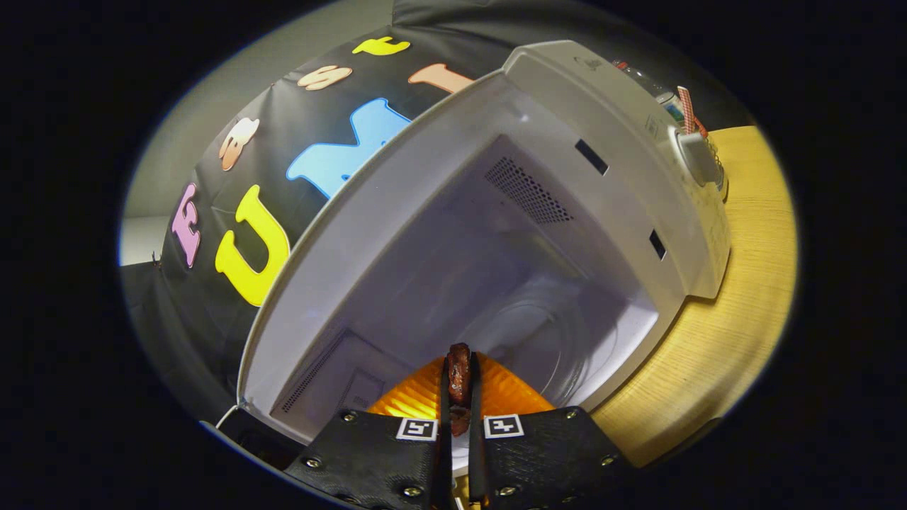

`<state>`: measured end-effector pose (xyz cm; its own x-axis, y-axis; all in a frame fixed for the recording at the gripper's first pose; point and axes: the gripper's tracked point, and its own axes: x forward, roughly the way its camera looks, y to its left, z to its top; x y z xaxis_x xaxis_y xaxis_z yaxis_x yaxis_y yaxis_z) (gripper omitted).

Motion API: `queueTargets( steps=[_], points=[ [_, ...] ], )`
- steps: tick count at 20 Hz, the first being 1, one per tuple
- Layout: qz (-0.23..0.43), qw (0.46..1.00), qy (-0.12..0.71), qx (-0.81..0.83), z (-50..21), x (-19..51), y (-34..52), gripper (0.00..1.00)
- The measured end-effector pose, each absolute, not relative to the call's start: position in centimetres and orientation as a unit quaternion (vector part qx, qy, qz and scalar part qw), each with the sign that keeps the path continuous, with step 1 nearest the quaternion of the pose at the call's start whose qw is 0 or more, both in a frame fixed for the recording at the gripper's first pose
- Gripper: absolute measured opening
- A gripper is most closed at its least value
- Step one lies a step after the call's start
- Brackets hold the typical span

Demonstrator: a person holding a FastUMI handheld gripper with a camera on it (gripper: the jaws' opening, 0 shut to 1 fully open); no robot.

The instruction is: Open the microwave, put the food inside, and close the microwave door.

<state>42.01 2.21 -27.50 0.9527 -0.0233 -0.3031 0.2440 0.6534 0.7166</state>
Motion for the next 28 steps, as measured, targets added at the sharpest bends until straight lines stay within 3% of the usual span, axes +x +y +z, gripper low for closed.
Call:
queueTargets(
  steps=[10,14,21,28],
  points=[
    [-0.103,0.906,0.142,0.384,-29.2,42.5,0.0,0.13],
    [-0.138,0.914,0.178,0.338,-30.5,41.1,-2.0,1.0],
    [-0.148,0.937,0.14,0.283,-25.6,38.8,-5.2,0.97],
    [-0.136,0.958,0.137,0.213,-20.9,31.9,-4.7,0.97]
  ],
)
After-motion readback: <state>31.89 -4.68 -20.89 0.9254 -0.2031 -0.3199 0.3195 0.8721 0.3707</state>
